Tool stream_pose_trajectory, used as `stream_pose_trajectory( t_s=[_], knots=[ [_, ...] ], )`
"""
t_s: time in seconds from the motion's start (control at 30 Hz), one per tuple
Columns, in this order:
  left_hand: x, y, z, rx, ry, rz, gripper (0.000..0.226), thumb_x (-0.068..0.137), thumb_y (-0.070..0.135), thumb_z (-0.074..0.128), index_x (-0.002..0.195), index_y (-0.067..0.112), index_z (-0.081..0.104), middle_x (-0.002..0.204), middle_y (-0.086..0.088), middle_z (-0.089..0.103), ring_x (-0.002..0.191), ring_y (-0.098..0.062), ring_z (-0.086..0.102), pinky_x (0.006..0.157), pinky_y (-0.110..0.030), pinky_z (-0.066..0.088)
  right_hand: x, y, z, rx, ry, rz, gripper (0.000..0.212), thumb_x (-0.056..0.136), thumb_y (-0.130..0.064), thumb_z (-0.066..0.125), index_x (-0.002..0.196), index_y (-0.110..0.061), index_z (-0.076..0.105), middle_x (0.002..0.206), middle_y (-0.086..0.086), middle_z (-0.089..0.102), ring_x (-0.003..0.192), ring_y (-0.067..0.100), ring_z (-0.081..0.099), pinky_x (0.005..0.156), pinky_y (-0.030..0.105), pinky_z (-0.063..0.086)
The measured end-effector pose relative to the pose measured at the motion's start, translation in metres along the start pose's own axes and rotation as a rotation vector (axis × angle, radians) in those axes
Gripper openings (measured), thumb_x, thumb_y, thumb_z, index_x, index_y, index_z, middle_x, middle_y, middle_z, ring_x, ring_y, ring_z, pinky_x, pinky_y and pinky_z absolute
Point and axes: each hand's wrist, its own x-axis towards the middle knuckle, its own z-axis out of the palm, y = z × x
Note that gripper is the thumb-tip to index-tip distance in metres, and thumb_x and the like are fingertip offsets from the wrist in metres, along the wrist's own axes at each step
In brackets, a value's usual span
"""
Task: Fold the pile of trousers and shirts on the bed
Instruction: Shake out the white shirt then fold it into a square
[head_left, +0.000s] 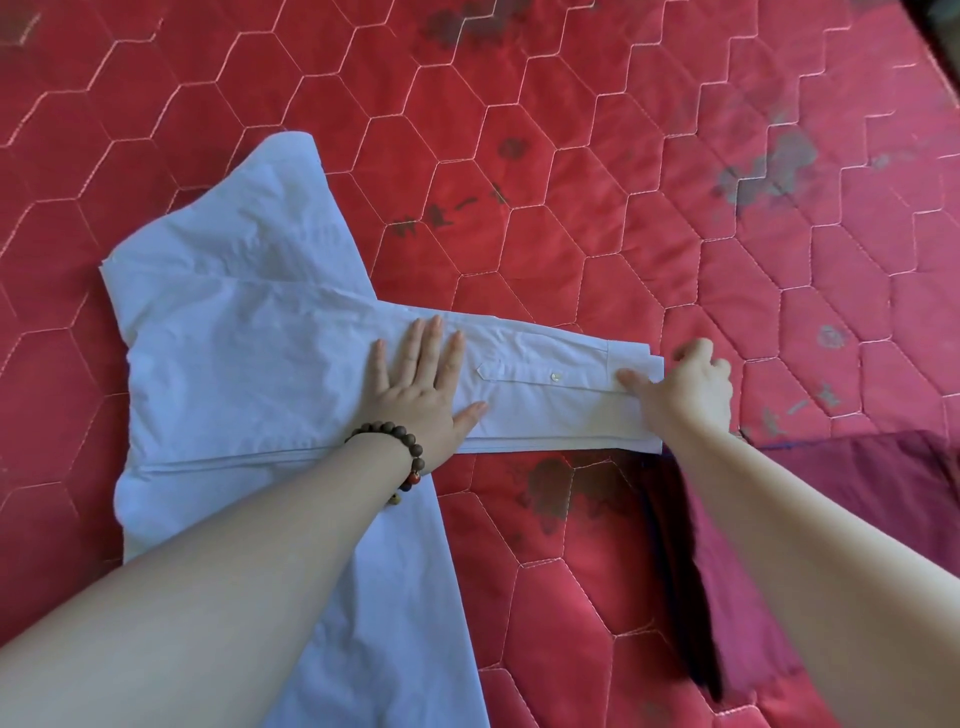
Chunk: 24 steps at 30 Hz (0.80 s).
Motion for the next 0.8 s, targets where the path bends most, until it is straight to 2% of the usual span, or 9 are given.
stream_pose_trajectory(
  t_s=[0.07, 0.17, 0.23, 0.33, 0.4, 0.47, 0.57, 0.67, 0.8],
  knots=[
    [0.0, 0.0, -0.002, 0.012, -0.031, 0.006, 0.077, 0.084, 0.068, -0.007, 0.138, 0.023, -0.038, 0.148, -0.001, -0.045, 0.14, -0.019, -0.036, 0.111, -0.054, -0.019, 0.001, -0.003, -0.005, 0.058, -0.091, 0.105, 0.067, 0.072, -0.04, 0.081, 0.119, -0.009, 0.044, 0.118, 0.01, 0.053, 0.099, 0.028, 0.053, 0.072, 0.036, 0.043],
    [0.0, 0.003, -0.014, 0.021, -0.126, 0.001, 0.078, 0.09, 0.066, 0.004, 0.145, 0.021, -0.03, 0.153, -0.003, -0.037, 0.141, -0.02, -0.034, 0.114, -0.055, -0.015, 0.001, -0.013, -0.016, 0.214, -0.206, 0.086, 0.039, 0.076, -0.025, 0.079, 0.103, -0.003, 0.064, 0.104, 0.013, 0.068, 0.089, 0.029, 0.064, 0.075, 0.041, 0.054],
    [-0.003, 0.008, -0.032, -0.07, -0.102, -0.013, 0.07, 0.098, 0.056, 0.022, 0.154, 0.02, 0.0, 0.162, -0.006, -0.012, 0.148, -0.023, -0.015, 0.117, -0.051, -0.004, -0.011, -0.026, -0.024, 0.276, -0.229, -0.006, 0.022, 0.078, -0.019, 0.073, 0.096, -0.007, 0.068, 0.097, 0.013, 0.071, 0.091, 0.032, 0.068, 0.082, 0.048, 0.056],
    [-0.018, 0.024, -0.067, -0.679, 0.178, -0.058, 0.034, 0.097, 0.035, 0.048, 0.117, 0.013, 0.063, 0.123, -0.006, 0.061, 0.122, -0.022, 0.052, 0.102, -0.031, 0.033, -0.044, -0.06, -0.032, 0.354, -0.291, -0.197, 0.012, 0.081, -0.02, 0.067, 0.091, -0.013, 0.067, 0.091, 0.007, 0.071, 0.081, 0.024, 0.068, 0.075, 0.042, 0.056],
    [-0.032, 0.032, -0.095, -1.252, 0.085, -0.119, 0.036, 0.089, 0.051, 0.056, 0.107, 0.021, 0.068, 0.1, 0.009, 0.069, 0.097, -0.006, 0.064, 0.087, -0.019, 0.046, -0.074, -0.09, -0.029, 0.353, -0.4, -0.39, 0.008, 0.085, -0.02, 0.065, 0.088, -0.013, 0.067, 0.076, -0.005, 0.068, 0.067, 0.009, 0.061, 0.064, 0.028, 0.051],
    [-0.041, 0.024, -0.11, -1.509, 0.088, -0.254, 0.034, 0.081, 0.057, 0.063, 0.097, 0.027, 0.068, 0.088, 0.017, 0.071, 0.087, 0.002, 0.066, 0.075, -0.012, 0.05, -0.108, -0.119, -0.02, 0.317, -0.551, -0.565, 0.01, 0.087, -0.015, 0.06, 0.081, -0.017, 0.067, 0.065, -0.017, 0.063, 0.06, -0.006, 0.054, 0.059, 0.014, 0.043],
    [-0.046, -0.025, -0.11, -1.451, 0.312, -0.612, 0.015, 0.084, 0.032, 0.068, 0.093, 0.019, 0.068, 0.092, 0.004, 0.071, 0.088, -0.016, 0.067, 0.079, -0.025, 0.054, -0.14, -0.145, -0.002, 0.331, -0.645, -0.713, 0.024, 0.087, -0.003, 0.055, 0.095, -0.016, 0.072, 0.092, -0.013, 0.065, 0.085, -0.002, 0.058, 0.077, 0.013, 0.044],
    [-0.061, -0.089, -0.099, -1.342, 0.465, -0.759, 0.017, 0.086, 0.025, 0.065, 0.07, 0.02, 0.062, 0.064, 0.007, 0.062, 0.06, -0.017, 0.059, 0.05, -0.016, 0.046, -0.142, -0.153, 0.022, 0.213, -0.411, -0.805, 0.028, 0.087, -0.005, 0.057, 0.111, -0.015, 0.068, 0.118, -0.002, 0.059, 0.105, 0.014, 0.054, 0.086, 0.019, 0.038],
    [-0.079, -0.154, -0.068, -1.109, 0.367, -0.781, 0.019, 0.087, 0.029, 0.066, 0.096, 0.013, 0.062, 0.082, 0.004, 0.06, 0.077, -0.019, 0.057, 0.054, -0.025, 0.037, -0.125, -0.154, 0.061, 0.051, -0.329, -0.727, 0.034, 0.088, -0.012, 0.061, 0.122, -0.015, 0.061, 0.128, 0.005, 0.052, 0.116, 0.028, 0.048, 0.087, 0.025, 0.035]
  ],
)
